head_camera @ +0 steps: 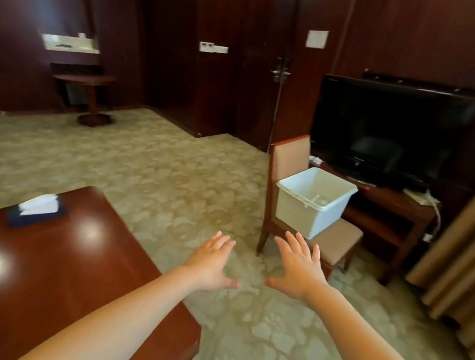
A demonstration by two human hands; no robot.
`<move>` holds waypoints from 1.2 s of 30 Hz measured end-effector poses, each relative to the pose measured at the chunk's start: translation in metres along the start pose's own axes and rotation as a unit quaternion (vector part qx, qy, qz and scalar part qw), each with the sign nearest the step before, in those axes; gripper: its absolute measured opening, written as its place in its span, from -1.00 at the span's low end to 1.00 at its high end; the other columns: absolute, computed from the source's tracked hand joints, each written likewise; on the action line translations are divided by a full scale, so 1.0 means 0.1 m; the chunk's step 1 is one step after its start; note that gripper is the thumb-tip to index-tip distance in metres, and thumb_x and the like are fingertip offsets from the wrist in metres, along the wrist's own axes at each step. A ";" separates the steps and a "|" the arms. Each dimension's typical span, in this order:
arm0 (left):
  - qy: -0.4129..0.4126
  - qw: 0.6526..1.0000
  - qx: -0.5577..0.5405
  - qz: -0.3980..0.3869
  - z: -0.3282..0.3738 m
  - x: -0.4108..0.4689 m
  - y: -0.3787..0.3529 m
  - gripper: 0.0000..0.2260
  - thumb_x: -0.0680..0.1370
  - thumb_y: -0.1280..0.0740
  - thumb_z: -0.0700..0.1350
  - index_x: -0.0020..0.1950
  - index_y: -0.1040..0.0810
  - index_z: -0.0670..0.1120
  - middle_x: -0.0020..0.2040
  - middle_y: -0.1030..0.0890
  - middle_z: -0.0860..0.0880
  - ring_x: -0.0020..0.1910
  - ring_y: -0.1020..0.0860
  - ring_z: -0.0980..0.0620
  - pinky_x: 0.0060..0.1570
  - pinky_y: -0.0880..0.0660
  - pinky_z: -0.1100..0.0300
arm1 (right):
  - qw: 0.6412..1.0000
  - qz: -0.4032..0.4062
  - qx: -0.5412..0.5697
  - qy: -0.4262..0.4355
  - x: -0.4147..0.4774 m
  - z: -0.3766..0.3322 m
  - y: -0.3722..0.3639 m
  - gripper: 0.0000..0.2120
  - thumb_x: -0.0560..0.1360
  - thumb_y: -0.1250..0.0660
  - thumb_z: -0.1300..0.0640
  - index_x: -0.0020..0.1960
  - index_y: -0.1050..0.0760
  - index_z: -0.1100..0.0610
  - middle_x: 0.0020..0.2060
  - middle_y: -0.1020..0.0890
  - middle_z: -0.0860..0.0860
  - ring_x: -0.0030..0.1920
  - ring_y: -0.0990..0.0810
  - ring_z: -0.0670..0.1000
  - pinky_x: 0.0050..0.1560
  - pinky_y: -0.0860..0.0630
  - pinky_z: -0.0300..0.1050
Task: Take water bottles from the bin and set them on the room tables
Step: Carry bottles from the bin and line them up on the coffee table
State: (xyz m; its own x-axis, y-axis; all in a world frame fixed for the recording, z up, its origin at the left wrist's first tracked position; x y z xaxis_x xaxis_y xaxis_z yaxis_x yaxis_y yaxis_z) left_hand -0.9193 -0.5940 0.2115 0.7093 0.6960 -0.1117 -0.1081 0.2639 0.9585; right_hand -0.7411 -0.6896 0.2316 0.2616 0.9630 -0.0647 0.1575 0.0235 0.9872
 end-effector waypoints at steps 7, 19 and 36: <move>-0.073 0.997 0.004 0.009 0.44 1.68 0.21 -0.04 0.44 -0.38 0.31 0.62 0.02 -0.09 0.63 0.06 -0.01 0.59 0.18 0.00 0.54 0.04 0.02 | 0.996 0.038 -0.012 -0.079 0.94 1.03 0.37 -0.06 0.48 -0.36 -0.24 0.63 0.10 0.03 0.62 0.13 0.07 0.60 0.25 0.14 0.52 0.26 0.31; -0.154 0.986 0.021 -0.054 1.35 3.58 -0.02 -0.06 0.46 -0.36 0.31 0.62 0.05 -0.07 0.63 0.07 0.00 0.59 0.18 0.02 0.55 0.02 0.00 | 0.982 0.036 0.028 -0.181 1.83 2.71 0.42 -0.05 0.46 -0.39 -0.21 0.63 0.08 0.00 0.62 0.10 0.05 0.60 0.25 0.12 0.52 0.26 0.32; -0.032 0.998 -0.058 -0.015 2.48 5.97 -0.29 -0.13 0.46 -0.37 0.27 0.60 -0.03 -0.02 0.61 -0.01 0.03 0.59 0.10 0.01 0.54 -0.06 -0.01 | 0.998 -0.010 -0.013 -0.067 3.80 5.04 0.89 -0.10 0.49 -0.37 -0.21 0.62 0.07 0.00 0.62 0.08 0.06 0.61 0.22 0.14 0.52 0.25 0.32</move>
State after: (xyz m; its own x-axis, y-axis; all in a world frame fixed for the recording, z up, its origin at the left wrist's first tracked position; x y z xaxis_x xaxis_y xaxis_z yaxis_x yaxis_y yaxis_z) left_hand -0.3196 -0.3515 0.1821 0.7556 0.6439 -0.1201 -0.1634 0.3628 0.9174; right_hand -0.1482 -0.4569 0.2216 0.3846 0.9176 -0.1007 0.1398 0.0500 0.9889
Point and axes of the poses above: each hand's wrist, its own x-axis towards the middle knuckle, its own y-axis out of the back of the hand, z = x × y, the point moved 3 cm from there along x, towards the middle knuckle
